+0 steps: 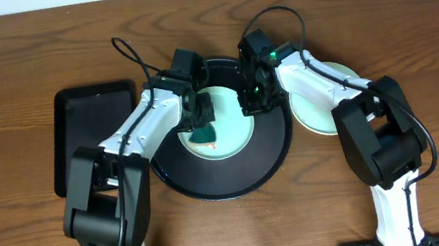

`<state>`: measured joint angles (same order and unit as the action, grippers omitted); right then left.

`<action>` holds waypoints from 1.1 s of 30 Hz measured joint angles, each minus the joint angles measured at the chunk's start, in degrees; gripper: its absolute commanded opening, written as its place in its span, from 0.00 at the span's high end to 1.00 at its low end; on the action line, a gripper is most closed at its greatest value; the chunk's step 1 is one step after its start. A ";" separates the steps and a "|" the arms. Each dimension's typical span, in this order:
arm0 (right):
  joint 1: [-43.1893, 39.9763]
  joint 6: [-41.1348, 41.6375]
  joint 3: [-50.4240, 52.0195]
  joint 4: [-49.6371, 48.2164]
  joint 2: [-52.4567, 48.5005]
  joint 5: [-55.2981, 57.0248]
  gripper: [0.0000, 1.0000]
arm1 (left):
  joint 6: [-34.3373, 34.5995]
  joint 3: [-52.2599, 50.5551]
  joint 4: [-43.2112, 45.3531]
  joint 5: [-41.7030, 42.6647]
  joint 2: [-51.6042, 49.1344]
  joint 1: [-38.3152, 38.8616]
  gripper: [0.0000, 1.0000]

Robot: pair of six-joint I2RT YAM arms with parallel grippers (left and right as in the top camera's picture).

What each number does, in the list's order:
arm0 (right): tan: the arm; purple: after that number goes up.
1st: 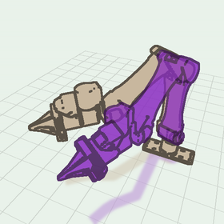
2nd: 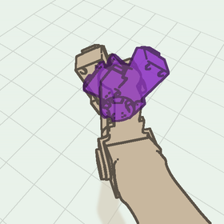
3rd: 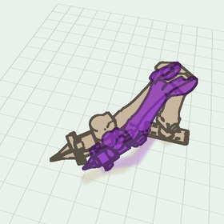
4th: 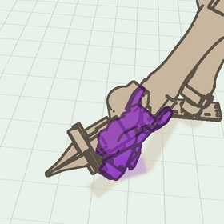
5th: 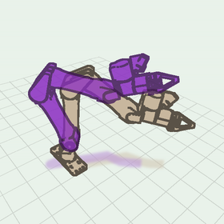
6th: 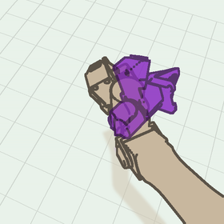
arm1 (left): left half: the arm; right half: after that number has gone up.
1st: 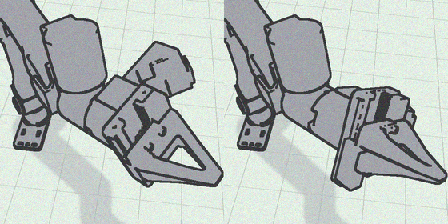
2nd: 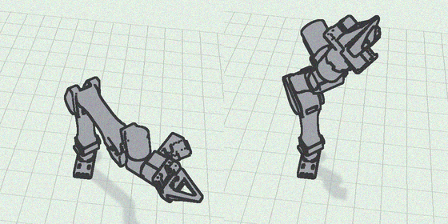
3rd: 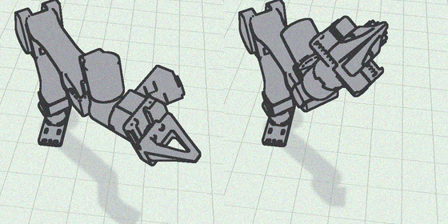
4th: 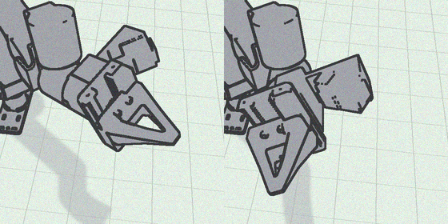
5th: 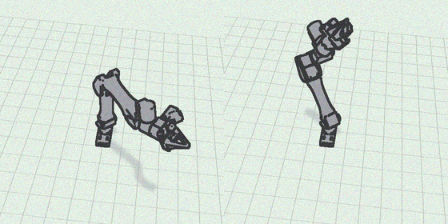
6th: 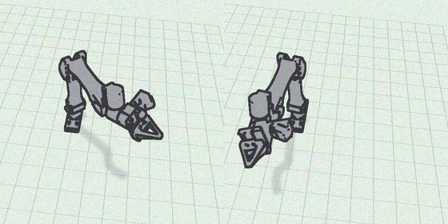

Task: Clean dirty plates on tray and stack at the side
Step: 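Scrub the plate with the sponge in the left gripper, right holding rim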

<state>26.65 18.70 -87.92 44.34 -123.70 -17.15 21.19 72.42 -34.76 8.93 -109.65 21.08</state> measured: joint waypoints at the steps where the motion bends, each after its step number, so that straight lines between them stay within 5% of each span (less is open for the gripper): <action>1: 0.00 0.00 0.02 -0.02 0.02 0.00 0.99 | 0.00 0.00 0.63 1.11 -0.09 -0.02 0.93; 10: 0.00 0.00 0.02 -0.04 0.02 0.00 0.99 | -0.72 -0.09 7.43 6.82 -0.90 0.02 0.93; 22: 0.02 0.00 0.02 -0.07 0.02 -0.04 0.99 | -1.55 -0.07 7.74 -5.53 -0.90 0.13 0.93; 33: 0.28 0.00 0.04 -0.20 0.02 -0.13 0.99 | -6.21 0.02 -3.87 10.32 -0.94 -0.04 0.93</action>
<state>26.94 18.70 -87.88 44.14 -123.68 -17.28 14.98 72.44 -38.63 19.25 -110.59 21.04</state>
